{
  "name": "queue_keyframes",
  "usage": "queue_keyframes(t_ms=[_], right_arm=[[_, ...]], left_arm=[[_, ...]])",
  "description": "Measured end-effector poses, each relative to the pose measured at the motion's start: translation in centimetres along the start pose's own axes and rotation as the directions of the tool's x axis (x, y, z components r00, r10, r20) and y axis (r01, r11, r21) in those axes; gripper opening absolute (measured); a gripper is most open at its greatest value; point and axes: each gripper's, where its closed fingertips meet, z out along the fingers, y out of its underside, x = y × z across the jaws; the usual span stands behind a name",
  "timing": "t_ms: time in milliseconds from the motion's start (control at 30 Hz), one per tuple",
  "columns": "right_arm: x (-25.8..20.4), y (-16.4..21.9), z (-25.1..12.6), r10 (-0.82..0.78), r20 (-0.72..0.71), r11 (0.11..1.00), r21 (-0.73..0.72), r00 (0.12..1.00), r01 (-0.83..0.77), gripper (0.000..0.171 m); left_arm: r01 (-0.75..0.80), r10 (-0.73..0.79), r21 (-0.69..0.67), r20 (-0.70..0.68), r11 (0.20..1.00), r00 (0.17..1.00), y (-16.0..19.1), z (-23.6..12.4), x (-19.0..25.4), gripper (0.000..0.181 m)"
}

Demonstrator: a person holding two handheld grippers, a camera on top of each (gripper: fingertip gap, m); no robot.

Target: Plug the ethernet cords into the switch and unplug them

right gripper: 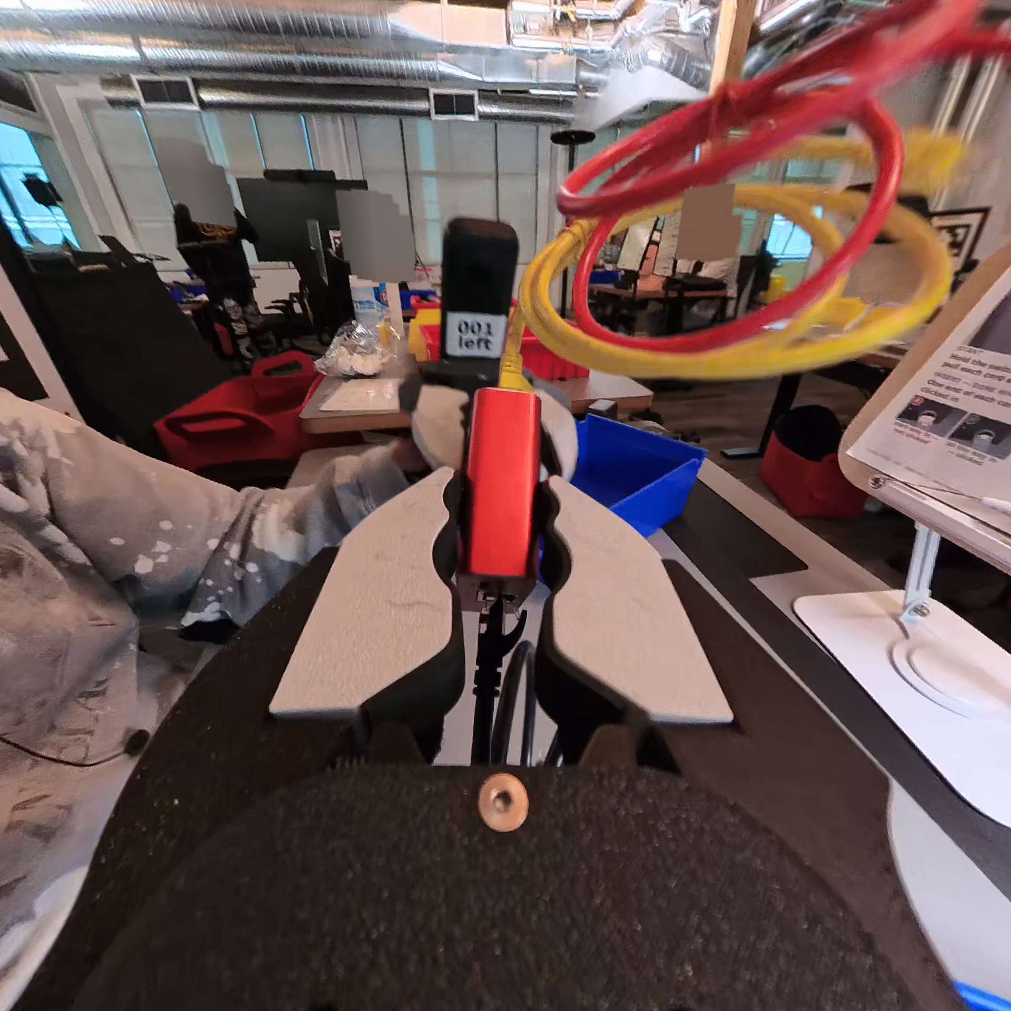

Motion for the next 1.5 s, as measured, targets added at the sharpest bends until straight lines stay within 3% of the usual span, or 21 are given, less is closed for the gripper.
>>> queue_keyframes(t_ms=[133, 300, 433, 600, 733, 900, 1033, 1100, 1200, 1267, 1333, 1500], right_arm=[[-0.7, 0.4, 0.5, 0.039, 0.015, 0.998, -0.059, 0.999, -0.038, 0.026], [-1.3, 1.1, 0.9, -0.006, 0.018, 0.994, -0.112, 1.0, 0.008, 0.026], [-0.4, -0.5, 0.6, -0.111, -0.105, 0.992, -0.063, 0.988, 0.105, 0.028], [0.3, -3.7, -2.3, -0.123, -0.218, 0.99, 0.046, 0.968, 0.136, 0.034], [0.1, -4.6, -2.6, -0.214, -0.297, 0.973, 0.024, 0.931, 0.231, 0.035], [-1.1, -1.2, 0.1, -0.43, -0.251, 0.894, -0.251, 0.867, 0.371, 0.051], [-3.3, 0.8, 2.6, -0.412, -0.13, 0.887, -0.286, 0.902, 0.364, 0.051], [-3.9, 1.9, 3.5, -0.434, -0.087, 0.869, -0.302, 0.897, 0.392, 0.033], [-2.7, 1.5, 3.7, -0.487, -0.165, 0.852, -0.305, 0.858, 0.425, 0.03], [-1.0, 0.9, 3.4, -0.596, -0.277, 0.794, -0.344, 0.753, 0.501, 0.029], [0.7, 0.8, 3.0, -0.728, -0.358, 0.684, -0.439, 0.585, 0.583, 0.028], [3.4, 0.4, 2.3, -0.913, -0.406, 0.321, -0.654, 0.04, 0.685, 0.028]], left_arm=[[0.011, -0.011, 0.008, -0.101, 1.0, 0.995, 0.6, 1.6, 1.8, 0.039], [-0.048, 0.046, -0.022, -0.085, 0.999, 0.995, 1.4, 2.1, 2.2, 0.029], [-0.007, 0.013, 0.079, -0.077, 0.997, 0.997, -0.1, 1.5, 1.6, 0.027], [0.067, -0.037, 0.296, -0.105, 0.953, 0.994, -3.2, -1.6, 0.7, 0.028], [0.079, -0.057, 0.354, -0.07, 0.932, 0.996, -4.2, -3.4, -0.4, 0.028], [-0.019, 0.069, 0.292, -0.163, 0.956, 0.984, -3.4, -3.8, 1.7, 0.028], [-0.191, 0.215, 0.132, -0.204, 0.973, 0.955, -1.0, -2.4, 4.1, 0.028], [-0.252, 0.265, 0.086, -0.208, 0.964, 0.942, -0.2, -1.6, 4.7, 0.028], [-0.237, 0.246, 0.088, -0.115, 0.968, 0.962, -0.8, -1.4, 3.3, 0.032], [-0.184, 0.182, 0.068, 0.025, 0.981, 0.983, -1.3, -1.4, 0.9, 0.044], [-0.11, 0.101, 0.076, 0.12, 0.991, 0.988, -1.4, -1.6, -0.9, 0.047], [0.189, -0.205, 0.185, 0.069, 0.964, 0.976, -1.3, -0.9, -2.3, 0.058]])
